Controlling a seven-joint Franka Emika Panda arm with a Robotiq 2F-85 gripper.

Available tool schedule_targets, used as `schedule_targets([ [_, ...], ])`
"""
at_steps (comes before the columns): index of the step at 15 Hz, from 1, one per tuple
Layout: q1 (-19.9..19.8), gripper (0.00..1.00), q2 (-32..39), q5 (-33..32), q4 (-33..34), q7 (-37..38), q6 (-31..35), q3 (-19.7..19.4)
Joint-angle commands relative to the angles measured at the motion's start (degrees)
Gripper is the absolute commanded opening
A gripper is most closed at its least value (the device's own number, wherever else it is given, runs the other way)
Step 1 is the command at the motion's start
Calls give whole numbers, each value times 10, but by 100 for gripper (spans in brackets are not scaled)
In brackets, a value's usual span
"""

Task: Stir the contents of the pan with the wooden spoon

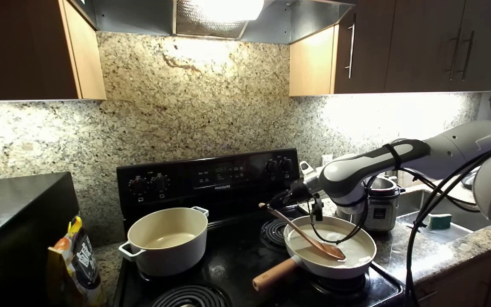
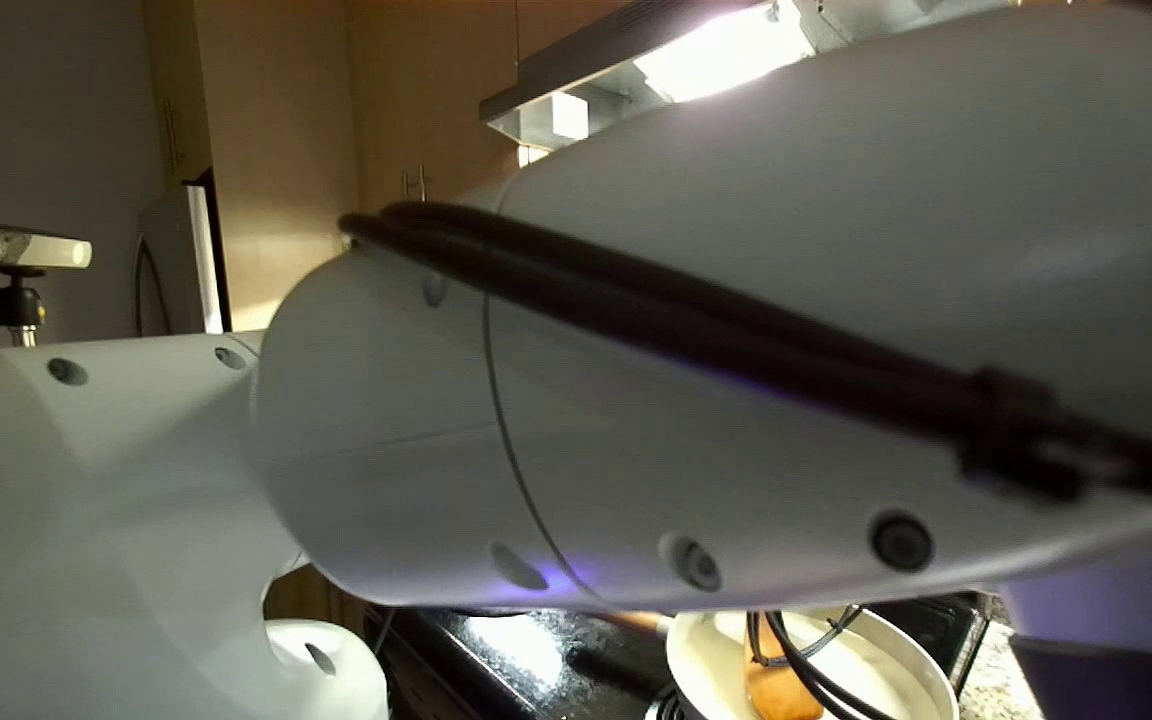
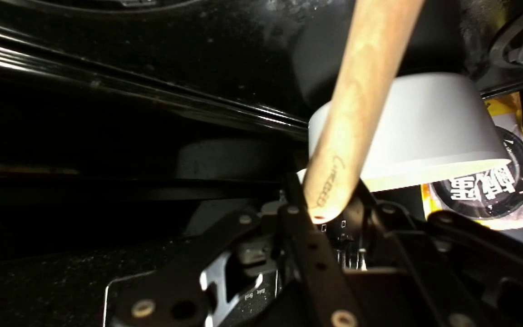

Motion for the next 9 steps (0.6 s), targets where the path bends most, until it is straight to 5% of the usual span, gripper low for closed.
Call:
schedule_targets([
  [1,2,10,5,9,3,-17,-15,19],
  [9,-2,10,1,14,40,-20,-30,31],
])
